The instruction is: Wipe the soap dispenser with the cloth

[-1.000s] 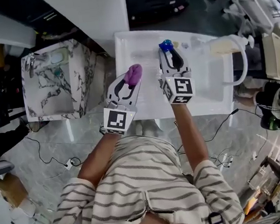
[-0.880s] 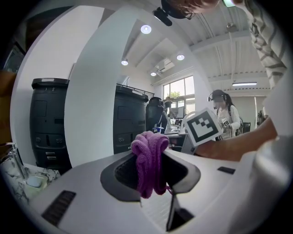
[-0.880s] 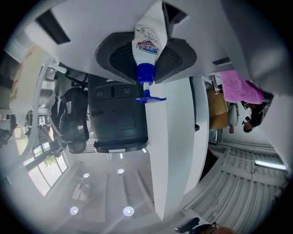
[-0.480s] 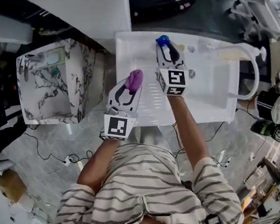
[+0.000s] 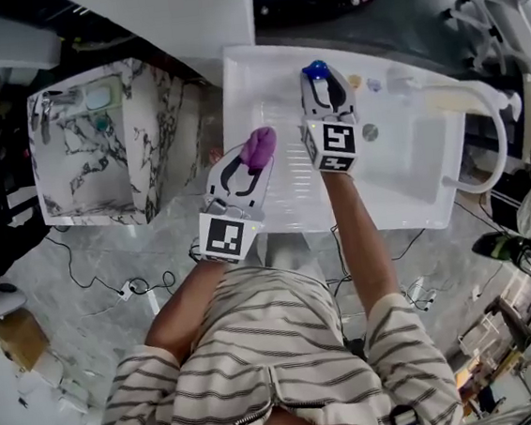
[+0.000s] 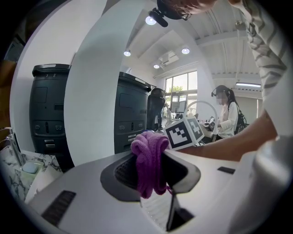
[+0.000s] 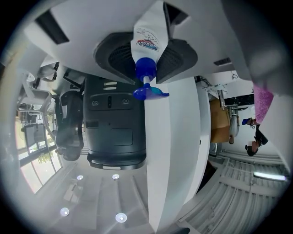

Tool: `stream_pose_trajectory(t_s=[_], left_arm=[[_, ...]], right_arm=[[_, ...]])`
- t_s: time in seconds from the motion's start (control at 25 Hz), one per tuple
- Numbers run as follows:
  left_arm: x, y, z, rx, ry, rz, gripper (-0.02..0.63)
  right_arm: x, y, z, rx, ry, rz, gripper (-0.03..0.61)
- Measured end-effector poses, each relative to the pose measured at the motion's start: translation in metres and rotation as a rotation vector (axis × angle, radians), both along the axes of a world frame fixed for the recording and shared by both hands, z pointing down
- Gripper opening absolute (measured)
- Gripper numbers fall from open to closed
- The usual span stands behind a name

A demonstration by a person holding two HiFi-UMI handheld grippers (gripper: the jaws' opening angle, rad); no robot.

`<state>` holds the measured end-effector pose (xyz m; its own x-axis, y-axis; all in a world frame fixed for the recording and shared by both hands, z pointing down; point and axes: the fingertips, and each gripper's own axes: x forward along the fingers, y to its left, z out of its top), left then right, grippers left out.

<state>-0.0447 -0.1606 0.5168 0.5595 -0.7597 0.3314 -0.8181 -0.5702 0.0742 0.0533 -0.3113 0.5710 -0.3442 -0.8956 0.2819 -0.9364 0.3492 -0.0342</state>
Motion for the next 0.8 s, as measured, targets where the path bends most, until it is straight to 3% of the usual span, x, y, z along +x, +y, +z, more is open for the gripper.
stream_pose_trajectory(t_s=[0.16, 0.32, 0.56, 0.8], left_arm=[[0.005, 0.002, 0.001, -0.011, -0.001, 0.004, 0.123], [0.005, 0.007, -0.003, -0.006, 0.008, -0.002, 0.123], [0.005, 0.017, -0.011, 0.005, 0.001, -0.013, 0.123], [0.003, 0.028, -0.027, 0.025, 0.007, -0.047, 0.123]], right_arm=[[0.000, 0.002, -0.003, -0.005, -0.034, -0.026, 0.224], [0.002, 0.008, -0.006, -0.006, -0.025, -0.031, 0.241], [0.011, 0.029, -0.026, 0.020, -0.014, -0.023, 0.238], [0.021, 0.063, -0.067, 0.054, -0.037, -0.012, 0.179]])
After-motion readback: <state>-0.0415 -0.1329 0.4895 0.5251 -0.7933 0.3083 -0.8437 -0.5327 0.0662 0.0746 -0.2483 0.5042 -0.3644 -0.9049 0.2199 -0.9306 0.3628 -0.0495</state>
